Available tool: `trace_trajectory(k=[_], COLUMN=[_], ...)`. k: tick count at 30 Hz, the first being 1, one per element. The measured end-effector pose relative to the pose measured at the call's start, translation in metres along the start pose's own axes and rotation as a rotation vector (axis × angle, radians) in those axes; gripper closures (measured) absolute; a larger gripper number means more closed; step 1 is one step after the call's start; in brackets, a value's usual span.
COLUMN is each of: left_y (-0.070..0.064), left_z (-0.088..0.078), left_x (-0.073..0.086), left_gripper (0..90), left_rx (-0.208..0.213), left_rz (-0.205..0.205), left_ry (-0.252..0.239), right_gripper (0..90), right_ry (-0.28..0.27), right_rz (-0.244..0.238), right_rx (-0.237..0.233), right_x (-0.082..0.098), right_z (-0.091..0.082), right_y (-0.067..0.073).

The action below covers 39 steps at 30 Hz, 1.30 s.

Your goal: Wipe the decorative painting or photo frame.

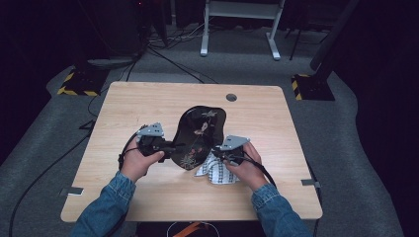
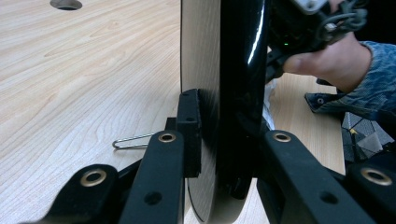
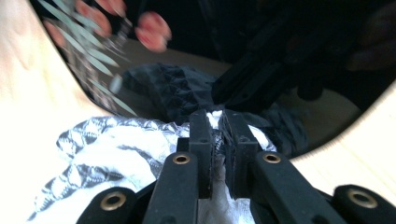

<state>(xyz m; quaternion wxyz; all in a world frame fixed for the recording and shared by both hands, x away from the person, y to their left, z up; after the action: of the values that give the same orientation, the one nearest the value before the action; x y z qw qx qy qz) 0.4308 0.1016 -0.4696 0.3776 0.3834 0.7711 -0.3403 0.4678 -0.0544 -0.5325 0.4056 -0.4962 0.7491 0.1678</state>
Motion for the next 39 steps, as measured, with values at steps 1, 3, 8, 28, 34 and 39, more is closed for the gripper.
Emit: trace_trajectory(k=[1, 3, 8, 28, 34, 39], left_y=[0.0, 0.0, 0.0, 0.001, 0.001, 0.001], left_z=[0.0, 0.0, 0.0, 0.001, 0.0, 0.0], left_x=[0.0, 0.0, 0.0, -0.001, 0.0, 0.0], left_gripper=[76.6, 76.6, 76.5, 77.0, 77.2, 77.2], left_rx=[0.001, 0.0, 0.0, -0.006, -0.005, -0.005], left_rz=[0.0, 0.0, -0.004, -0.013, -0.018, -0.018], left_ry=[0.0, 0.001, -0.001, -0.003, -0.003, -0.002], right_gripper=[83.9, 83.9, 83.9, 84.0, 84.2, 84.5], right_ry=[0.008, 0.019, 0.032, -0.072, -0.084, -0.044], right_rz=[0.005, 0.014, 0.027, -0.096, -0.113, -0.095], right_rx=[0.004, 0.01, 0.016, -0.064, -0.082, -0.065], right_x=[0.004, 0.009, 0.017, -0.044, -0.05, -0.031], right_z=[0.0, 0.001, 0.002, 0.004, 0.007, 0.01], right_y=[-0.002, -0.006, -0.01, 0.04, 0.047, 0.038])
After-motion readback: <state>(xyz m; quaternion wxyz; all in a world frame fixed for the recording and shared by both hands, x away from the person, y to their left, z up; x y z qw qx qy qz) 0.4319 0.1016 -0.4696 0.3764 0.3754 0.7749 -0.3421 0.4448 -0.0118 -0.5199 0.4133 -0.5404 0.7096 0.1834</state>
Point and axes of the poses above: each handheld gripper's, and its own axes: z roughly forward along the jaws, x roughly out of its underside, y roughly to its left, the point moved 10 cm from there along z, roughly forward along the jaws, and after that the axes turned 2 degrees about -x, right-handed, at the moved point
